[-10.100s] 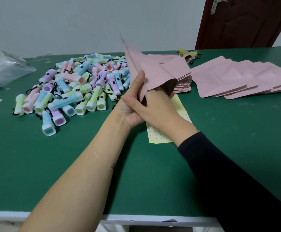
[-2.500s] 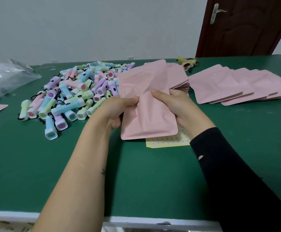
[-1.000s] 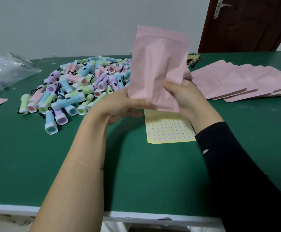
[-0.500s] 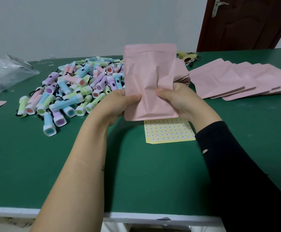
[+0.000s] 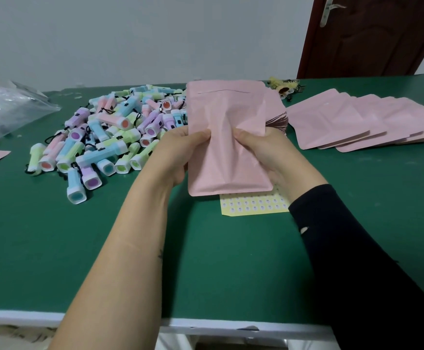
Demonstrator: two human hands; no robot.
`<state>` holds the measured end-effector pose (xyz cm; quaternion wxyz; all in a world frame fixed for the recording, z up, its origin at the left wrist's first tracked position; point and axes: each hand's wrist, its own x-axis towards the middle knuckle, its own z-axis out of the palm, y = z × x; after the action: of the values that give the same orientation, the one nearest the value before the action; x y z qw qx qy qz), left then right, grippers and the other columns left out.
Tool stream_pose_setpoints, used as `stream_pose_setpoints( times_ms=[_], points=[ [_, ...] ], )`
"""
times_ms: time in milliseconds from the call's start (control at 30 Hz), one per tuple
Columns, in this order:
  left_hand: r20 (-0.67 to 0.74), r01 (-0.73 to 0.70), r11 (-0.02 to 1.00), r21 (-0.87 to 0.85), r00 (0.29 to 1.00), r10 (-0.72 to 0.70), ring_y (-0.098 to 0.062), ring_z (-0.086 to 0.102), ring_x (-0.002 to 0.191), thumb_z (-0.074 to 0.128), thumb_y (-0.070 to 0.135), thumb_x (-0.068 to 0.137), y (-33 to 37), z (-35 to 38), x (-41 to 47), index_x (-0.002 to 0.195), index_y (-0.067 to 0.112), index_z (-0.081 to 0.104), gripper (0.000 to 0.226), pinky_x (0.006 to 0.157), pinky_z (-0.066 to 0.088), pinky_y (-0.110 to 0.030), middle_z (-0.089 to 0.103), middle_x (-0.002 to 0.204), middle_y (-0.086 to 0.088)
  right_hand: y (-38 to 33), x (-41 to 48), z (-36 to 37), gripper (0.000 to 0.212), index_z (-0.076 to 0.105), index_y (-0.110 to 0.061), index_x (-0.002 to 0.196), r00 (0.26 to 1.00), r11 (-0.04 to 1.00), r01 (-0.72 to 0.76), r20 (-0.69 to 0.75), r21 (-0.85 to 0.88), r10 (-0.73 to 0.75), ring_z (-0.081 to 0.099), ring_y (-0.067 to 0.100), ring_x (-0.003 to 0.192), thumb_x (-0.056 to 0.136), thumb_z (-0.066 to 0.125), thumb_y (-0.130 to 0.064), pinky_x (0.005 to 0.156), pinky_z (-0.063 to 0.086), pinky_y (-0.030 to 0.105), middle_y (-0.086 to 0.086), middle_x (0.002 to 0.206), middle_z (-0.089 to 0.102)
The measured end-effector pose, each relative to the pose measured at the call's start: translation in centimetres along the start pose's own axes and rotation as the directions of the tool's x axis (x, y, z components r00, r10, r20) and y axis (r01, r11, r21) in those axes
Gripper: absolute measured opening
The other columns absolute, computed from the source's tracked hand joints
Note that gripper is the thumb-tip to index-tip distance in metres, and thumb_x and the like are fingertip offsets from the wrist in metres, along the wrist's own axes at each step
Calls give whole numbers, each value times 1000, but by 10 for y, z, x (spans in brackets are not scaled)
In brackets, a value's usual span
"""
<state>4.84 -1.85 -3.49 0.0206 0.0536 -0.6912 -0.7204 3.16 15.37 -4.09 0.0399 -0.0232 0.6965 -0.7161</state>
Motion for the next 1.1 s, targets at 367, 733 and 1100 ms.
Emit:
stream_pose_setpoints(
  times_ms=[367,733,1100],
  points=[
    [16,29,999,-13,999,-29,-18,71,70,67,13,90,-2,-1,2,86,12,69,5,68,59,-30,76,80,-3,-4,-3,-3,24,71,-13,98,1000,999,-19,-5,38,19,73,13,72,78,80,-22,61,58,25,-4,81,76],
    [173,210,974,-80,966,-194,-20,74,79,70,14,85,1,-3,-4,106,5,69,23,60,58,-27,76,92,-6,-1,-1,-2,24,75,-10,87,986,985,-139,102,101,129,74,23,79,70,86,-23,76,60,37,6,86,77],
    [79,132,991,-11,988,-130,-23,74,90,82,28,75,-4,4,-4,105,9,71,38,80,59,-33,77,98,-6,-2,-2,5,9,74,-9,81,994,991,-96,70,98,90,73,25,79,78,75,-1,80,59,39,9,84,76]
  ],
)
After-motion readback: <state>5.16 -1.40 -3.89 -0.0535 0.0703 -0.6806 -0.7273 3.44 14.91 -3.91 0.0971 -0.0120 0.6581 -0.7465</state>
